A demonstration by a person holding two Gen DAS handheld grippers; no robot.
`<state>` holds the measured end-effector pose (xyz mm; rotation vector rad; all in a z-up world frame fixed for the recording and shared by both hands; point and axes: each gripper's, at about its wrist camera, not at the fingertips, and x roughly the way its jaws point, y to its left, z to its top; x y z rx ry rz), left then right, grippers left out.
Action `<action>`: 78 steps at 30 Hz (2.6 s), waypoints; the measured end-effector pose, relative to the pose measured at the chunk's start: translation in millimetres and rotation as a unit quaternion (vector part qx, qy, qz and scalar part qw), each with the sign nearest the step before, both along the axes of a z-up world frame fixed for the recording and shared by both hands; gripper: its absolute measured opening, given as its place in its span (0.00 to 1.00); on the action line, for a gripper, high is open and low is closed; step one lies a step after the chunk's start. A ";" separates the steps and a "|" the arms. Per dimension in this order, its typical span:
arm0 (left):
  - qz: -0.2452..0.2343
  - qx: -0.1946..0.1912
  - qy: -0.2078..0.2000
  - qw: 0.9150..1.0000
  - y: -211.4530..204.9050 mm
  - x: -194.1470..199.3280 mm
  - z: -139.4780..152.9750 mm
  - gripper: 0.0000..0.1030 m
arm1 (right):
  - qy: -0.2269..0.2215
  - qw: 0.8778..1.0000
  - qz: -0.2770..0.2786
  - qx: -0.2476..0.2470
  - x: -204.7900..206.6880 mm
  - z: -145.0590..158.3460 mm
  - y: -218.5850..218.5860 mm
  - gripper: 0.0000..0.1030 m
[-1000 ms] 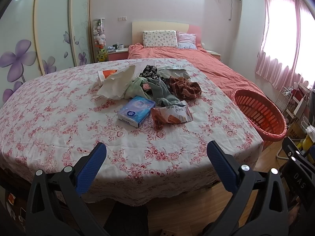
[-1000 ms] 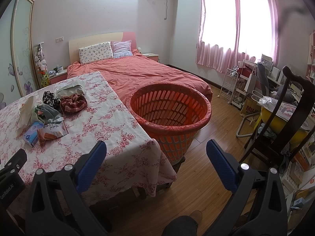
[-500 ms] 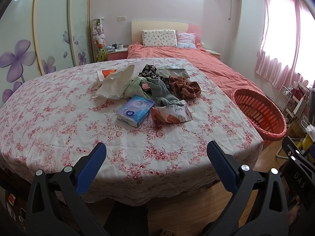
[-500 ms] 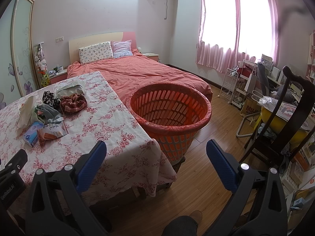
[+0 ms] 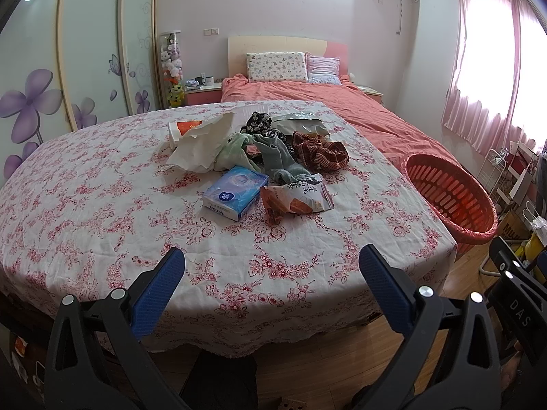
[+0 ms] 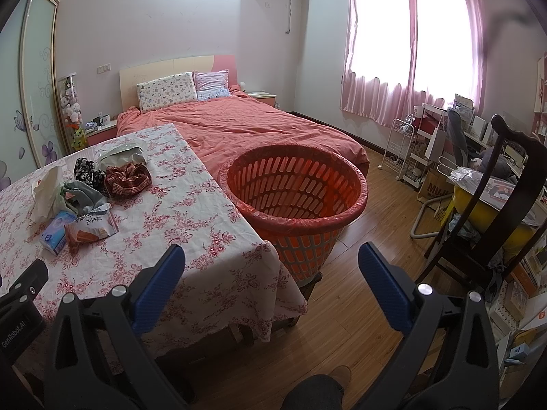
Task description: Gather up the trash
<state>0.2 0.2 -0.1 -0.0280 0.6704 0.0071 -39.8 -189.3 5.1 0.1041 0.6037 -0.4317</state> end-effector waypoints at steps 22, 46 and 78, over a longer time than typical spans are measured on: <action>0.000 0.000 0.001 1.000 -0.1 0.1 -0.1 0.98 | 0.000 1.000 0.000 0.000 -0.2 -0.4 -0.5 0.96; 0.003 -0.001 0.005 1.000 2.5 4.4 -2.6 0.98 | 0.004 1.000 0.003 0.004 5.9 -2.3 1.8 0.96; 0.093 -0.057 0.007 0.994 129.6 58.8 -15.8 0.98 | 0.070 0.970 0.203 0.115 161.0 -40.7 146.6 0.66</action>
